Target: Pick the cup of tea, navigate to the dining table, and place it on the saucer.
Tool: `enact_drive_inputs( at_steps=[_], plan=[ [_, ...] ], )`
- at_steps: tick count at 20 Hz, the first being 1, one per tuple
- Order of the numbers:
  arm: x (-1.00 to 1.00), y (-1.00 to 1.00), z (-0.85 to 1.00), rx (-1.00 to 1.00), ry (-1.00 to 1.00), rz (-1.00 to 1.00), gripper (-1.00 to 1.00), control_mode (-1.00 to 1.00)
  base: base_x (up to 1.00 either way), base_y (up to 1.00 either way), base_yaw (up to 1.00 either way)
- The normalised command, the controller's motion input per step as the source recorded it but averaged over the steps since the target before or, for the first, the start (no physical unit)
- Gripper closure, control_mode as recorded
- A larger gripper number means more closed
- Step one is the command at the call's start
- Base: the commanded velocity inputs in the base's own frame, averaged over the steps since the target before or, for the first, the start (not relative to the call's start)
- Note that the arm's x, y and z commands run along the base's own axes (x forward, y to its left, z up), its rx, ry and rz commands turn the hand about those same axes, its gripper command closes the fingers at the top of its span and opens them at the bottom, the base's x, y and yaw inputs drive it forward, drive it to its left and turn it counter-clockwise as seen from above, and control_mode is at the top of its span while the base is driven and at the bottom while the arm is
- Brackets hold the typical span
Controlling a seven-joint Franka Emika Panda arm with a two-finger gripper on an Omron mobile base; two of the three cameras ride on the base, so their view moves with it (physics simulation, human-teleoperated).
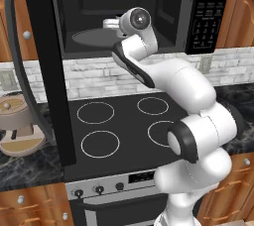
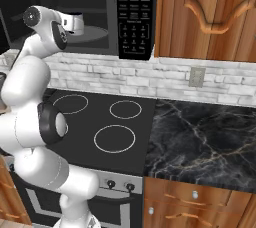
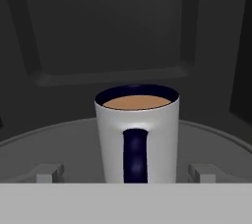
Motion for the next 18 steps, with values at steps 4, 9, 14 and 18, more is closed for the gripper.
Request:
enact_drive_inputs(
  at_steps=[4, 9, 14, 18],
  plan=[
    [0.08, 0.0, 0.0, 0.0, 0.0, 0.0, -1.0, -1.0, 0.0, 0.0, 0.0],
    [0.09, 0.0, 0.0, 0.0, 0.0, 0.0, -1.0, -1.0, 0.0, 0.0, 0.0],
    [0.1, 0.0, -0.02, 0.0, 0.02, 0.0, 1.0, -1.0, 0.0, 0.0, 0.0],
    [0.06, 0.0, -0.03, 0.0, 0.01, 0.0, 1.0, -1.0, 0.0, 0.0, 0.0]
  ],
)
